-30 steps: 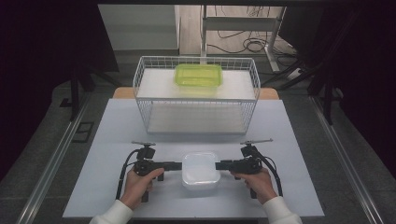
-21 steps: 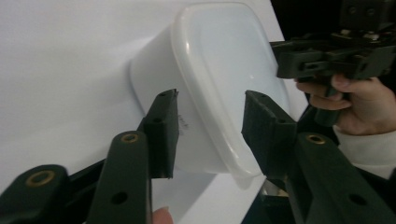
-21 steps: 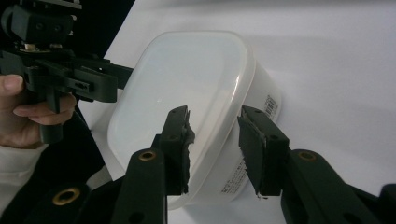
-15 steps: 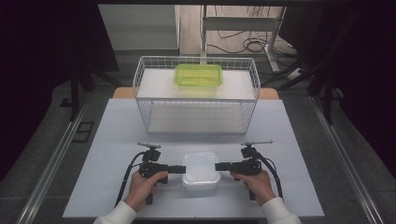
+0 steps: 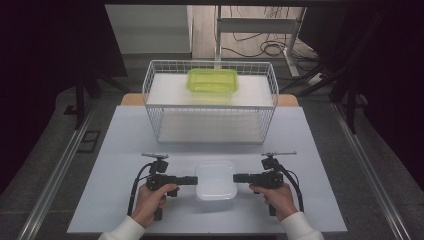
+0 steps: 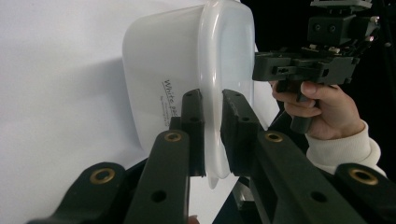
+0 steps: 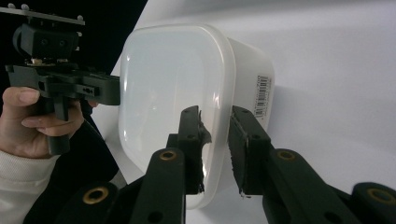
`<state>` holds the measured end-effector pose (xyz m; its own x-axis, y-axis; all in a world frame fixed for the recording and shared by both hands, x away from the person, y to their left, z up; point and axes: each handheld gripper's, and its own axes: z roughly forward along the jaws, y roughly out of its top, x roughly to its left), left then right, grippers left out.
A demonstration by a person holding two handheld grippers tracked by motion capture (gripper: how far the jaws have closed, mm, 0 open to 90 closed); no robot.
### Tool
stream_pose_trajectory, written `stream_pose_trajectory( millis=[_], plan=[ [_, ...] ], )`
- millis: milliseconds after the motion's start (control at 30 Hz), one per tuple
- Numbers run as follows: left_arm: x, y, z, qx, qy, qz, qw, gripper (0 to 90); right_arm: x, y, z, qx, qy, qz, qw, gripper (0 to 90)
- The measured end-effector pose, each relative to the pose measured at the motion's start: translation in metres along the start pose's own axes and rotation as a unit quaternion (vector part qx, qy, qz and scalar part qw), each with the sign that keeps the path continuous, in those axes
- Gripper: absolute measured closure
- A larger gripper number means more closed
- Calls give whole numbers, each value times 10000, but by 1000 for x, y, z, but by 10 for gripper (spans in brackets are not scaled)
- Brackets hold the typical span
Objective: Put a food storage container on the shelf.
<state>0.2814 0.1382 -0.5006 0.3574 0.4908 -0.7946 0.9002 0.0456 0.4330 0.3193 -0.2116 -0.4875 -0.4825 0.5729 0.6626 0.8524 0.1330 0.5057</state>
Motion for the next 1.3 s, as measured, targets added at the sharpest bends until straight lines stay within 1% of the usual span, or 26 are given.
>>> stream_pose_trajectory(
  millis=[133, 233, 433, 500, 567, 700, 833, 1167, 1300],
  plan=[
    [-1, 0, -1, 21, 67, 79, 9999, 807, 1, 1, -1, -3, 42, -31, 10000, 763],
    [-2, 1, -2, 34, 147, 145, 9998, 806, 2, 1, -1, -12, 29, -87, 10000, 769],
    [-6, 2, -5, -23, 135, 243, 9996, 805, 6, 2, -4, -80, 87, -157, 9998, 772],
    [-8, 3, -6, -58, 156, 291, 9994, 806, 8, 3, -5, -132, 66, -217, 9997, 772],
    [-9, 3, -7, -81, 152, 298, 9994, 805, 10, 3, -6, -170, 68, -267, 9995, 773],
    [-12, 3, -9, -146, 253, 372, 9989, 803, 13, 4, -7, -203, 94, -325, 9992, 777],
    [-16, 5, -11, -166, 288, 470, 9983, 802, 16, 5, -9, -251, 90, -393, 9989, 778],
    [-21, 8, -15, -256, 307, 553, 9977, 802, 21, 9, -12, -332, 109, -492, 9982, 779],
    [-22, 9, -17, -276, 328, 587, 9974, 802, 24, 11, -13, -365, 96, -574, 9976, 779]
  ],
)
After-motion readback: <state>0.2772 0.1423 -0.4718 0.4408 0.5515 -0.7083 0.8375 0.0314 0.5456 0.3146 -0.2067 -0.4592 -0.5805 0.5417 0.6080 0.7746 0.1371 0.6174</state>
